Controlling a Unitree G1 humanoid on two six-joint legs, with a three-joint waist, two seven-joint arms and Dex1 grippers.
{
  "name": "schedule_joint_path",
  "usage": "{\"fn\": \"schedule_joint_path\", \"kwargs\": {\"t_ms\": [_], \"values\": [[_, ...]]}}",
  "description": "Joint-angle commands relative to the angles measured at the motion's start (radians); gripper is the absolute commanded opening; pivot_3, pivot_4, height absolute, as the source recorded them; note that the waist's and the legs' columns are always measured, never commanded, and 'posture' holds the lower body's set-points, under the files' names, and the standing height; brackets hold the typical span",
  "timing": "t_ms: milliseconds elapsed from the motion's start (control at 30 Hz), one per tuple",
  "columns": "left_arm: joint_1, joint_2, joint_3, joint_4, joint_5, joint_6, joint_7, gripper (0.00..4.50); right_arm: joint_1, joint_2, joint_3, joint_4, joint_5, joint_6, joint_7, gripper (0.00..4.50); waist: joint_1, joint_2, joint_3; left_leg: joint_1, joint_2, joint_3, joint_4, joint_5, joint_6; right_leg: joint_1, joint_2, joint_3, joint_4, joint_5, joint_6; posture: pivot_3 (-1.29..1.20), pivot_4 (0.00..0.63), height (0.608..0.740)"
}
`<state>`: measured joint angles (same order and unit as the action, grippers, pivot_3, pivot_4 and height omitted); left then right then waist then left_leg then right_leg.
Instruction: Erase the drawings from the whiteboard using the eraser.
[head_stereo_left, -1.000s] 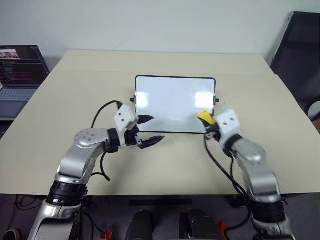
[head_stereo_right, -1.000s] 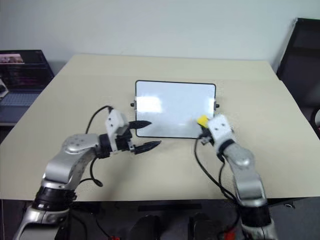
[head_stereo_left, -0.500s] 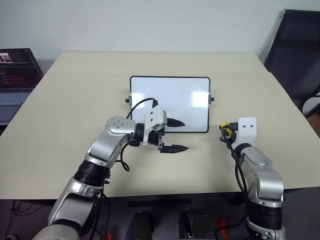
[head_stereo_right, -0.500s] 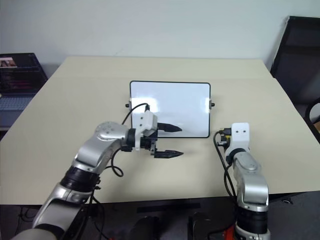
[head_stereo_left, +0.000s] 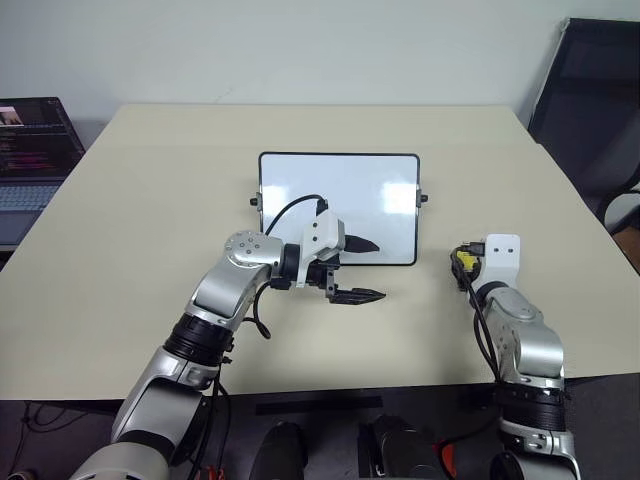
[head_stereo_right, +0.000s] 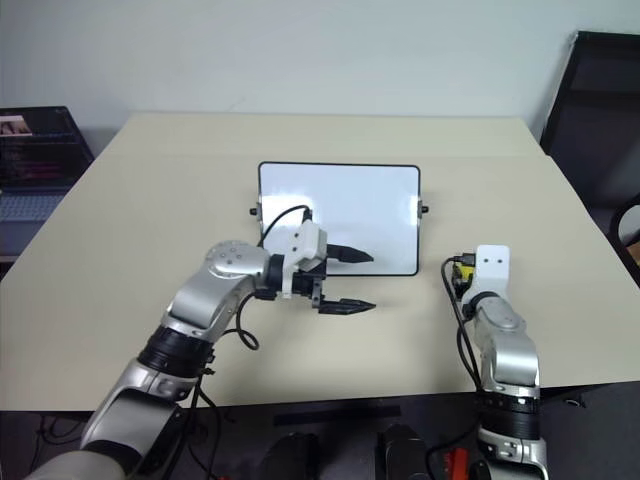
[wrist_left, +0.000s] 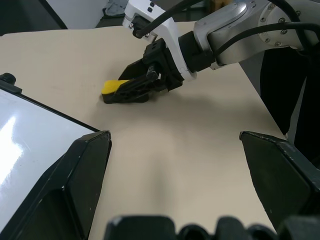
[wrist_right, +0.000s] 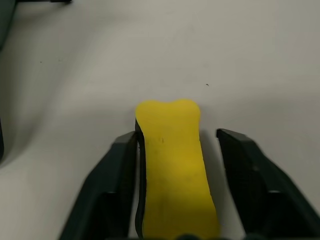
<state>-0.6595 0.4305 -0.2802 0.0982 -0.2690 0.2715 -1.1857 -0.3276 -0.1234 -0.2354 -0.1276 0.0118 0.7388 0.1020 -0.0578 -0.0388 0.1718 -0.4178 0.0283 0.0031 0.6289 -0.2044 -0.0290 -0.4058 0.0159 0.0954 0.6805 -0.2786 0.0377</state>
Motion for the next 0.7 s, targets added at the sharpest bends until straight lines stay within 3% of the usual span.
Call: {"fn": "schedule_joint_path", "kwargs": {"t_ms": [33,67,367,500,700], "values": [[0.017,0.011,0.035,-0.029,-0.001,-0.011,0.025,4.5,-0.018,-0.02,-0.017,-0.03,0.029,-0.04,-0.001,4.11,0.0,0.0,0.0,0.0,0.0,0.0,0.0,0.0,0.0,0.0,0.0,0.0,0.0,0.0,0.0,0.0,0.15,0.74],[0.027,0.013,0.041,-0.034,0.0,-0.01,0.038,4.5,-0.017,-0.023,-0.018,-0.042,0.036,-0.046,-0.002,4.46,0.0,0.0,0.0,0.0,0.0,0.0,0.0,0.0,0.0,0.0,0.0,0.0,0.0,0.0,0.0,0.0,0.15,0.74],[0.193,0.008,0.214,-0.184,-0.011,0.067,0.328,4.5,0.081,-0.063,0.058,-0.318,0.102,-0.129,0.09,4.46,0.001,0.001,0.0,0.0,0.002,-0.002,-0.001,0.0,0.0,0.0,0.0,0.0,0.0,0.0,0.0,0.0,0.15,0.74],[0.415,-0.123,0.423,-0.406,-0.003,0.127,0.685,4.5,0.274,-0.029,0.183,-0.433,0.035,-0.375,0.074,4.46,0.0,0.001,0.0,0.0,0.002,-0.004,-0.001,-0.001,0.0,0.0,-0.002,0.0,-0.001,-0.001,0.001,0.0,0.15,0.74],[0.596,-0.211,0.435,-0.548,0.153,0.089,0.939,4.5,0.409,-0.004,0.227,-0.39,0.015,-0.59,0.064,4.46,0.007,-0.001,-0.001,0.001,0.001,-0.004,0.001,-0.002,0.0,0.002,-0.005,0.001,-0.001,-0.001,0.002,0.0,0.15,0.74]]}}
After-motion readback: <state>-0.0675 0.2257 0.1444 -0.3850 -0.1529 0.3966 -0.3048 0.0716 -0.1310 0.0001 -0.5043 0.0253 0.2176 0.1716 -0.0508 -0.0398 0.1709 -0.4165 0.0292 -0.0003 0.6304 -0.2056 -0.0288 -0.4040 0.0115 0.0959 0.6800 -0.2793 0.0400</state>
